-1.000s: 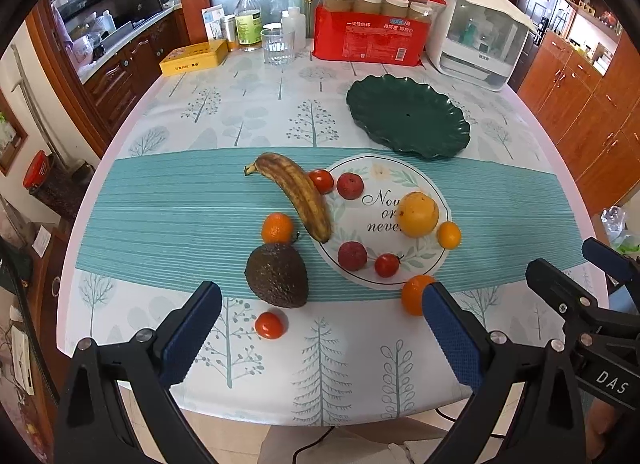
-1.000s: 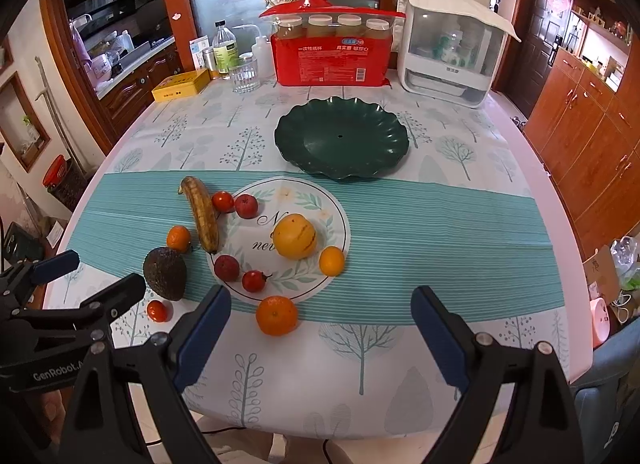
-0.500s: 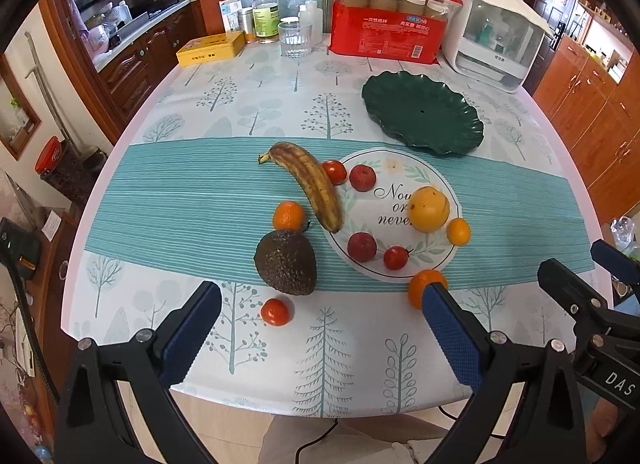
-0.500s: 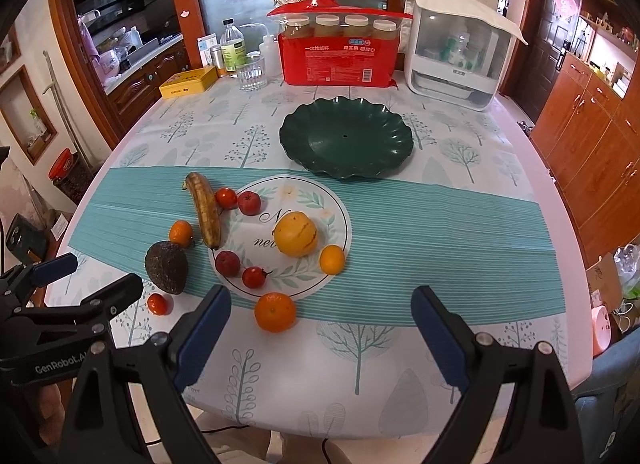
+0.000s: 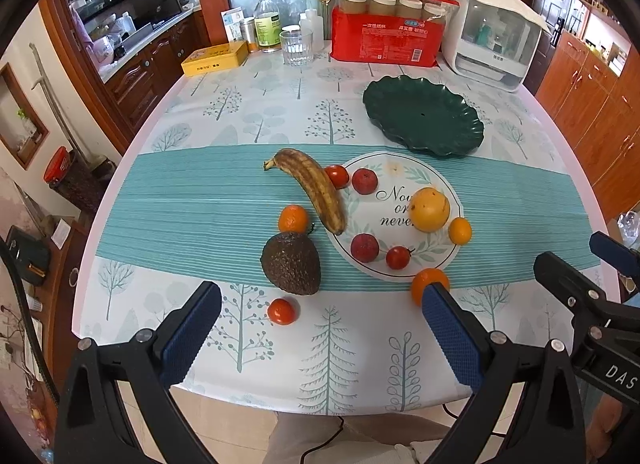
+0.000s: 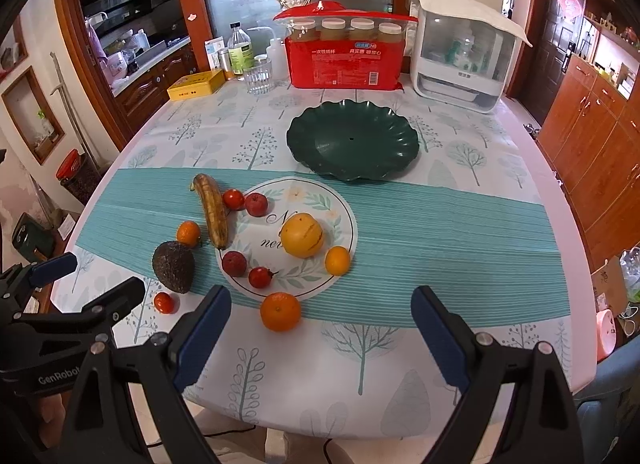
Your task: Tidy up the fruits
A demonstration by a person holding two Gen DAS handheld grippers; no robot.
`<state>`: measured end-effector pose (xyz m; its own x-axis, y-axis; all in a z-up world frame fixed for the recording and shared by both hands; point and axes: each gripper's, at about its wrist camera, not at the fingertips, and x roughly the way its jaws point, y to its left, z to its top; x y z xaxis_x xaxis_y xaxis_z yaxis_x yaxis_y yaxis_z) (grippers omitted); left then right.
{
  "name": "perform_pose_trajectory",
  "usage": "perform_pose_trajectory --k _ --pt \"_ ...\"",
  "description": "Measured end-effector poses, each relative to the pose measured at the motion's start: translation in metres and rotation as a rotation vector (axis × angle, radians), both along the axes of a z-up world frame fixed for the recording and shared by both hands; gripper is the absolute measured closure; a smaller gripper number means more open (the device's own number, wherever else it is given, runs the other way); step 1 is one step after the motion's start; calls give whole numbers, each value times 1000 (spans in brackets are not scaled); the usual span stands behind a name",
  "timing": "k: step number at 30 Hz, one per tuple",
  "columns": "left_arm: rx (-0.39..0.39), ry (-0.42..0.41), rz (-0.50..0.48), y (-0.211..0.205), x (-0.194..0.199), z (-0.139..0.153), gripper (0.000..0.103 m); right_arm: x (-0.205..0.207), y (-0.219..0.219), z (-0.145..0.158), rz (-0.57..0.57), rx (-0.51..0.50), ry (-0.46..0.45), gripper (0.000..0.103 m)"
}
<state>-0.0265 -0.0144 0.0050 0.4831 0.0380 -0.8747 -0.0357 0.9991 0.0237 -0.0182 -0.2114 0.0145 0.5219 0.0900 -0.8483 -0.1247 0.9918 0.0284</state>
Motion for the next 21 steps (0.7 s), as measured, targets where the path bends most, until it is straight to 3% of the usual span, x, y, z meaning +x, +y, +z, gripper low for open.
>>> perform_pose_trajectory --k 21 --pt "13 -12 -51 0 26 6 3 13 5 3 -28 -2 5 11"
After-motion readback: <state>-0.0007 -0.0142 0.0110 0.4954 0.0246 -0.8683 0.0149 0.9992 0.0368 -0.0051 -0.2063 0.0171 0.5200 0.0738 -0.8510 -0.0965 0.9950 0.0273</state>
